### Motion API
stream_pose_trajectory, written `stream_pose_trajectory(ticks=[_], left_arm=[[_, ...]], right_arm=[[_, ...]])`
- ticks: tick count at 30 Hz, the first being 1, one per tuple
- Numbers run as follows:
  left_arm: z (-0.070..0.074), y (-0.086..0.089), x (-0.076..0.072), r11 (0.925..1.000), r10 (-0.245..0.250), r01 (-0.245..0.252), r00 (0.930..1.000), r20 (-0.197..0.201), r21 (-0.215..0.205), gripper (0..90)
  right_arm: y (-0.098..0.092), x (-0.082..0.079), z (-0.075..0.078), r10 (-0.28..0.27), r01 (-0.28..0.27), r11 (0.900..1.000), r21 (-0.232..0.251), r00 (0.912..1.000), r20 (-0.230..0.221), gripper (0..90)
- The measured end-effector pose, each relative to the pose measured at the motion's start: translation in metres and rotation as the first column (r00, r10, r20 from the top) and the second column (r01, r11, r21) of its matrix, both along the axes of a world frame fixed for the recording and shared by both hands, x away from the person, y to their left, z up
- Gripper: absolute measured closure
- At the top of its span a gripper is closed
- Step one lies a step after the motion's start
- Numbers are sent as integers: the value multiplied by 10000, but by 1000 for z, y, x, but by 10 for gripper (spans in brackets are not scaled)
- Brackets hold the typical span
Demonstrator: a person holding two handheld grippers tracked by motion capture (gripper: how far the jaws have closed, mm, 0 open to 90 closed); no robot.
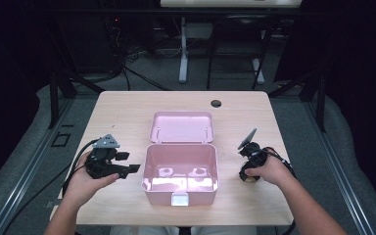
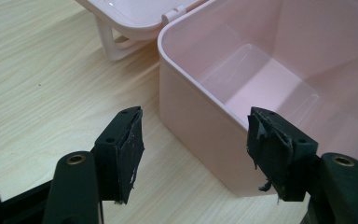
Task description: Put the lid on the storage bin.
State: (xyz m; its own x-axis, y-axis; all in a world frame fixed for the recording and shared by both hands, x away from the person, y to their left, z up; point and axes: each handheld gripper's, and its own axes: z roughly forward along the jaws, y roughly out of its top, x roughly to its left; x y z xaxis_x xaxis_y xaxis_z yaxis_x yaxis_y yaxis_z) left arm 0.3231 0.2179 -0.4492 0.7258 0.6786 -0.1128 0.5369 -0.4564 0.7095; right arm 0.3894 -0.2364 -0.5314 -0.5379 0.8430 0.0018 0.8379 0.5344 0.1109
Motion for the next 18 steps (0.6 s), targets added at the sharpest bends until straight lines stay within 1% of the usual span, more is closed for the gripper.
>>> stream_pose_trajectory(ticks=[2, 5, 6, 8, 9, 13, 15, 18], left_arm=[[0, 0, 0, 10000, 19, -19, 10000, -14, -22, 358], [0, 0, 0, 10000, 23, -23, 10000, -18, -23, 359], [0, 0, 0, 10000, 17, -17, 10000, -16, -28, 359], [0, 0, 0, 10000, -7, 7, 10000, -20, 2, 359], [-1, 0, 0, 10000, -14, 14, 10000, -19, 9, 359], [-1, -1, 0, 10000, -34, 34, 10000, -68, 35, 359], [-1, -1, 0, 10000, -41, 42, 10000, -53, 47, 359], [-1, -2, 0, 10000, -61, 61, 10000, -45, 76, 358]], right_arm=[[3, -1, 5, 32, -33, 10000, -74, 9999, -100, 198], [6, -1, 9, 215, -215, 9998, 13, 9998, 48, 198], [7, -1, 11, 244, -244, 9997, -52, 9997, -32, 198], [9, -2, 15, 340, -340, 9994, -59, 9994, 6, 198], [11, -2, 16, 337, -337, 9994, -23, 9994, 102, 198], [15, -2, 24, 517, -517, 9987, -41, 9987, 28, 198], [16, -3, 26, 606, -606, 9982, 0, 9981, 99, 198], [19, -3, 32, 740, -740, 9972, -80, 9972, 73, 198]])
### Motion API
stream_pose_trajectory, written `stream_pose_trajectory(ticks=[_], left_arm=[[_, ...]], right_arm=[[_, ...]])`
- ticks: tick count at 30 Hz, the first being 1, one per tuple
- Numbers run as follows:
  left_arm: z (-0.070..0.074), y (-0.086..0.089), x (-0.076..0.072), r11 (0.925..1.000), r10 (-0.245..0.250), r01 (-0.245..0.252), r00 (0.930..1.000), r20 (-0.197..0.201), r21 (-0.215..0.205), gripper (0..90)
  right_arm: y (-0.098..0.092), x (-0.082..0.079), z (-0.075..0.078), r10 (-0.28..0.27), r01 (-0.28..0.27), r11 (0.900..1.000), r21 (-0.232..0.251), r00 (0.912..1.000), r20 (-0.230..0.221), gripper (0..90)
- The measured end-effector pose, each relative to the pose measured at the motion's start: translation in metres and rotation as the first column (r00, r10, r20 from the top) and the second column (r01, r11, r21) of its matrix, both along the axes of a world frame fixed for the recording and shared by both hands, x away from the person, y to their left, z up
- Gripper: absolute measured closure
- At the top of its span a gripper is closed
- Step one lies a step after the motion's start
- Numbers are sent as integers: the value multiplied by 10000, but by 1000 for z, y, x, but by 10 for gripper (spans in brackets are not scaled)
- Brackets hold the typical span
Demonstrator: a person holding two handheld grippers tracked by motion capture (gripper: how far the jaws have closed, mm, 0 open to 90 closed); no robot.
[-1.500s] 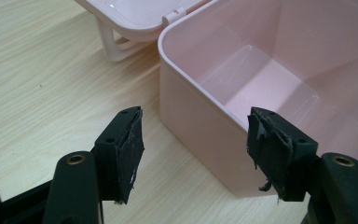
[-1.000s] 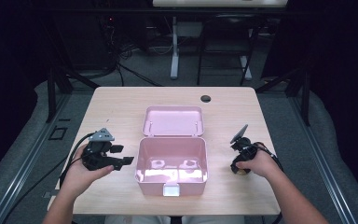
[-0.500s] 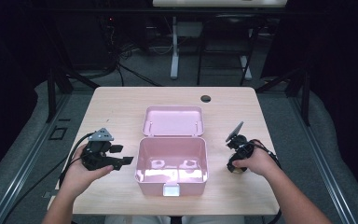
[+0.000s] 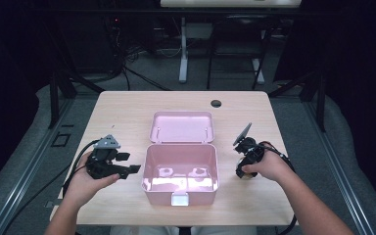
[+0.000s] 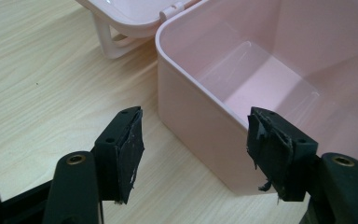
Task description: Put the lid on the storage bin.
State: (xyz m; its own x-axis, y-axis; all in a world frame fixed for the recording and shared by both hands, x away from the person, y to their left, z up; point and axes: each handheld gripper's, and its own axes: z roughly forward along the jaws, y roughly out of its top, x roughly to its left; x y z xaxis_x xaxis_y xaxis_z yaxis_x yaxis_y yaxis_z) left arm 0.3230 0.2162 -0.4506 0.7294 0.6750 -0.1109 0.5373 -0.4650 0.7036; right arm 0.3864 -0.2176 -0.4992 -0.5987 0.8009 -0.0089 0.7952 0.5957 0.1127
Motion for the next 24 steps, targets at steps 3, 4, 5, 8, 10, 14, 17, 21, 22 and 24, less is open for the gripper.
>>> stream_pose_trajectory(ticks=[3, 4, 5, 8, 10, 14, 17, 21, 22, 24], left_arm=[[0, -1, 0, 10000, -32, 32, 10000, -35, 1, 359], [0, -1, -1, 10000, -44, 44, 10000, -53, 2, 360], [0, -1, -1, 10000, -57, 57, 10000, -4, 22, 365], [-1, -3, -1, 9999, -89, 89, 10000, -37, 52, 372], [-1, -3, -1, 9999, -123, 123, 9999, -39, 121, 374], [-1, -5, -1, 9997, -134, 135, 9999, -68, 185, 376], [-2, -5, -1, 9997, -128, 129, 9999, -59, 204, 376], [-2, -6, -2, 9997, -134, 135, 9999, -41, 187, 391], [-2, -6, -2, 9998, -124, 124, 9999, -38, 176, 392], [-2, -6, -2, 9997, -124, 124, 9999, -44, 203, 394]], right_arm=[[2, 0, 6, 133, -133, 9999, -21, 9999, 6, 198], [3, -1, 8, 168, -168, 9999, -12, 9999, 2, 198], [4, -1, 12, 251, -251, 9997, -44, 9997, -31, 198], [6, -2, 18, 389, -388, 9992, -66, 9992, 89, 198], [8, -2, 23, 472, -471, 9989, -75, 9988, 162, 198], [12, -4, 32, 684, -684, 9977, -36, 9973, 280, 198], [16, -6, 39, 830, -828, 9965, -94, 9959, 347, 198], [21, -8, 49, 1094, -1088, 9939, -156, 9929, 457, 198], [22, -9, 51, 1075, -1068, 9941, -172, 9933, 429, 198], [24, -10, 55, 1228, -1221, 9924, -164, 9913, 465, 198]])
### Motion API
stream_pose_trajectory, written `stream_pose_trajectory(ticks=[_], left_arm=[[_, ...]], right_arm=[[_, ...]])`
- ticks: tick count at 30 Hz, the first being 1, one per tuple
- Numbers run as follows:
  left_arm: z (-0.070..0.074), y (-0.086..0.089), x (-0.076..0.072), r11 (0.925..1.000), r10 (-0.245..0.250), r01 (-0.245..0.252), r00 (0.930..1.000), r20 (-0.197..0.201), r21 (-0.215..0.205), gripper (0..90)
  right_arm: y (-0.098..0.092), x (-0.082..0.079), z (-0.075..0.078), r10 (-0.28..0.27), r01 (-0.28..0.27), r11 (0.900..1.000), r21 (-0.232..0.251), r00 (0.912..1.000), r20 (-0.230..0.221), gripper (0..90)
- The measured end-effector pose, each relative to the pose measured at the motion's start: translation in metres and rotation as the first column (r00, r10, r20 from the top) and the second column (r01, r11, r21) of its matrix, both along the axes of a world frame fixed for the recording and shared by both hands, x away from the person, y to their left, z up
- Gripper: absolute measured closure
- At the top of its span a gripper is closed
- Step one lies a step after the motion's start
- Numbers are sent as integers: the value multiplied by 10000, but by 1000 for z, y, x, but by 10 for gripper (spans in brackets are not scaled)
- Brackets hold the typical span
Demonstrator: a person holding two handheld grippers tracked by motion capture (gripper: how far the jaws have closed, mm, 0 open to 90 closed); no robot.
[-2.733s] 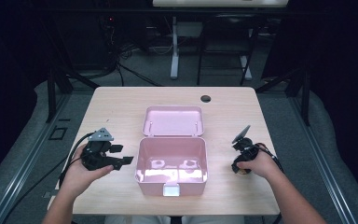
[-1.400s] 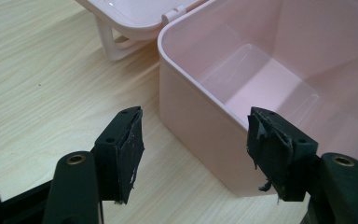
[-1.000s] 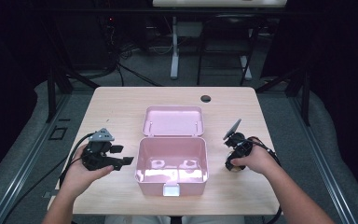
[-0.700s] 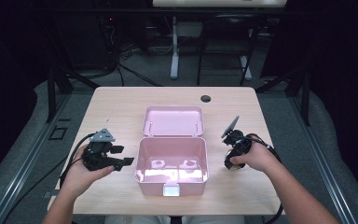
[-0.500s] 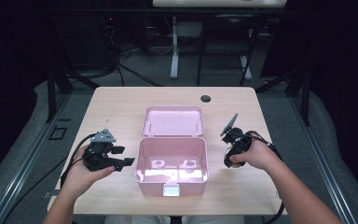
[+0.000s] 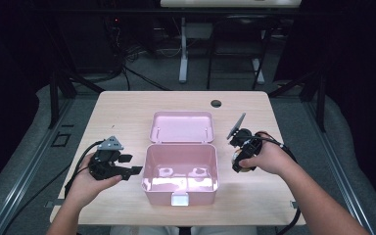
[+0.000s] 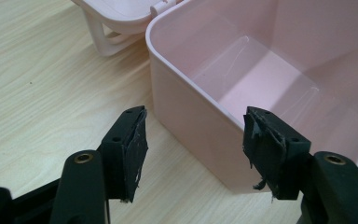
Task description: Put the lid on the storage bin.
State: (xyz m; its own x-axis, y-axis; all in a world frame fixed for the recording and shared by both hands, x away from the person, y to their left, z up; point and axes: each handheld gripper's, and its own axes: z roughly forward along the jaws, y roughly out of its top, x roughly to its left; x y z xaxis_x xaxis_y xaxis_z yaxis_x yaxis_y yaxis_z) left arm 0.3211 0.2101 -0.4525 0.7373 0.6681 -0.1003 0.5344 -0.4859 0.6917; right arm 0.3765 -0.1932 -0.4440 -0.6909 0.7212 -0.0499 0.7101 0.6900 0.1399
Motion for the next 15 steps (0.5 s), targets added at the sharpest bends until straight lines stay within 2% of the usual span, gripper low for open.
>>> stream_pose_trajectory(ticks=[6, 11, 15], left_arm=[[0, 0, 0, 10000, -29, 29, 10000, -37, 16, 394], [0, 1, 0, 10000, -1, 1, 10000, 8, 4, 394], [-1, 2, 1, 10000, 39, -39, 10000, -8, -16, 394]], right_arm=[[7, -2, 13, 306, -306, 9995, 31, 9994, 137, 198], [10, -3, 20, 930, -930, 9956, 111, 9956, 72, 198], [13, -4, 24, 1364, -1364, 9907, 1, 9906, 93, 198]])
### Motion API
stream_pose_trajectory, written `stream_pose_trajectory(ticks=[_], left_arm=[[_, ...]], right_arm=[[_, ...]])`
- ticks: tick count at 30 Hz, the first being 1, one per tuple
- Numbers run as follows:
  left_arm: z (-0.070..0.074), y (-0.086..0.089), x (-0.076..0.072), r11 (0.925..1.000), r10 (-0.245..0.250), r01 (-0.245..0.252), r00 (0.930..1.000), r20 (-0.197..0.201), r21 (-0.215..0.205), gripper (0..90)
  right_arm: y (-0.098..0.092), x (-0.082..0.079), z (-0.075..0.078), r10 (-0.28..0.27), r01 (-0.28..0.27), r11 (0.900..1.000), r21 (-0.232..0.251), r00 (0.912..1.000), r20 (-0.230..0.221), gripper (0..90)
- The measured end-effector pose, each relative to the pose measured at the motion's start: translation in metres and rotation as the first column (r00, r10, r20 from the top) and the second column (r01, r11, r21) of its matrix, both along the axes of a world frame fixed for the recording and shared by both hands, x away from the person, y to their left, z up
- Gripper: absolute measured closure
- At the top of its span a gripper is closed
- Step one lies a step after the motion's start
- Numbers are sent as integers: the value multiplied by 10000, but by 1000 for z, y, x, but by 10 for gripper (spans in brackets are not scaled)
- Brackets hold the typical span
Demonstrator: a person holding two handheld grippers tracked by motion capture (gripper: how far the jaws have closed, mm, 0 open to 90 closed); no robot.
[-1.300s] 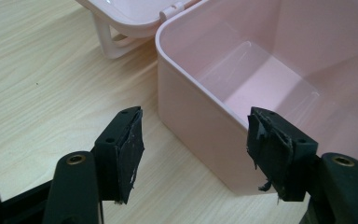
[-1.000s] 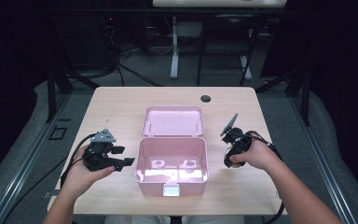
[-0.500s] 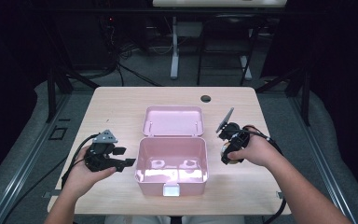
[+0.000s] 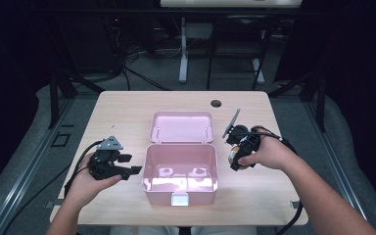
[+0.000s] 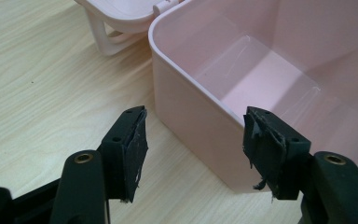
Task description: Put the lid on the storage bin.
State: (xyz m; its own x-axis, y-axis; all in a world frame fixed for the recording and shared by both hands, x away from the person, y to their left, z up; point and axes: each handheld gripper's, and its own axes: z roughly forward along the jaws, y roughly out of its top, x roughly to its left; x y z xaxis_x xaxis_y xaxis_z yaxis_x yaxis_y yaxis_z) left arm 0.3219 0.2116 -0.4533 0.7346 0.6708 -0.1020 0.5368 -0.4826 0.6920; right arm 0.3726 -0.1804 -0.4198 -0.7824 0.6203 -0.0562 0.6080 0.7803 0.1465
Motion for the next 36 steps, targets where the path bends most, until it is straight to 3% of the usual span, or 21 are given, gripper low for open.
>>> stream_pose_trajectory(ticks=[9, 15, 22, 26, 31, 36], left_arm=[[-1, -1, 1, 10000, -47, 47, 10000, -73, 70, 394], [-1, -1, 0, 10000, -44, 44, 10000, -28, 75, 394], [-2, -1, 1, 10000, -30, 30, 10000, -26, 91, 394], [-2, -2, 1, 9999, -38, 38, 10000, -33, 104, 394], [-3, -2, 1, 9999, -43, 43, 10000, -49, 100, 394], [-3, -2, 1, 9999, -55, 56, 9999, -90, 121, 394]], right_arm=[[9, -5, 14, 804, -802, 9967, -153, 9966, 166, 199], [17, -7, 22, 1466, -1462, 9891, -165, 9888, 266, 198], [26, -12, 29, 2448, -2443, 9695, -178, 9692, 282, 198], [34, -16, 28, 3029, -3024, 9529, -246, 9528, 220, 198], [41, -17, 26, 3369, -3361, 9410, -395, 9414, 161, 198], [48, -17, 26, 3517, -3508, 9356, -400, 9360, 153, 198]])
